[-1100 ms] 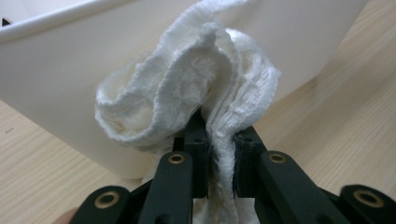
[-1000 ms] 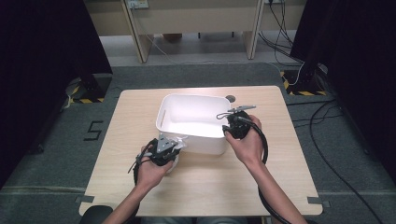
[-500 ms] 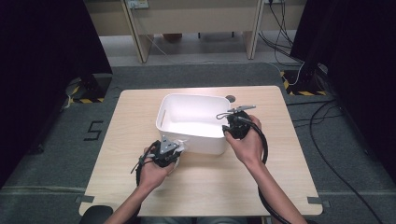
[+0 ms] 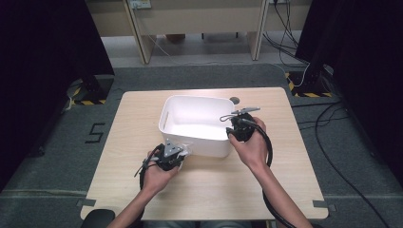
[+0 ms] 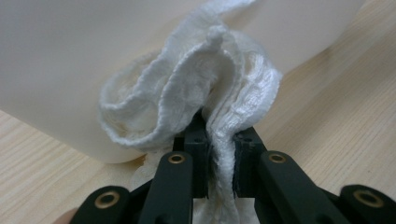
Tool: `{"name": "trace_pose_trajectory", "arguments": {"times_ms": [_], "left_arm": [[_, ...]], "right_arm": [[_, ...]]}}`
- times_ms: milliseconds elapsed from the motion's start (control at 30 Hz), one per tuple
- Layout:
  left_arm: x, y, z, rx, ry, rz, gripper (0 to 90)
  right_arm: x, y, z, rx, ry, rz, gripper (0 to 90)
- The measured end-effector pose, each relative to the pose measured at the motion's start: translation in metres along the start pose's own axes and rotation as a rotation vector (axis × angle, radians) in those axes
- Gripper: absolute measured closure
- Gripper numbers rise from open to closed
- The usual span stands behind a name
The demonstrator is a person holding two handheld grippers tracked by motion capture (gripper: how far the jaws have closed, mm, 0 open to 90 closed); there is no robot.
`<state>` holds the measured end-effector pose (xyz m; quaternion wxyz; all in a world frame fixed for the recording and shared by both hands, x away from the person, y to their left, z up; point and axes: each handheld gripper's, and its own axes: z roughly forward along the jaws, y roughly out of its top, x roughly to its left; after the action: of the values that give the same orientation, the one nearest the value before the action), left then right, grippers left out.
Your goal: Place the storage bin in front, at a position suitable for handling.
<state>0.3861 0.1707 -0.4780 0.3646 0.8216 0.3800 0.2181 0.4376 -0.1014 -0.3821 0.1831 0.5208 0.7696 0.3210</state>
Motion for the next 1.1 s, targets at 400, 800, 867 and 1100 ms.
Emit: {"name": "trace_pose_trajectory", "arguments": {"times_ms": [400,800,867,1100], "left_arm": [[0.0014,-0.004,0.0051,0.026,-0.001,-0.001,79.5],[0.0003,-0.0051,0.0086,0.044,-0.002,0.007,79.5],[0.0,-0.0047,0.0087,0.046,-0.003,0.008,79.5],[-0.0053,-0.0027,0.0103,0.048,-0.01,0.016,79.5]], "right_arm": [[0.0,0.0002,-0.0001,0.002,0.0,0.0,68.2],[0.0002,0.0003,0.0001,0.002,-0.001,-0.001,68.1],[0.0002,0.0004,0.0001,0.002,0.0,-0.002,68.1],[0.0,0.0004,0.0001,0.003,0.0,-0.002,68.2]]}}
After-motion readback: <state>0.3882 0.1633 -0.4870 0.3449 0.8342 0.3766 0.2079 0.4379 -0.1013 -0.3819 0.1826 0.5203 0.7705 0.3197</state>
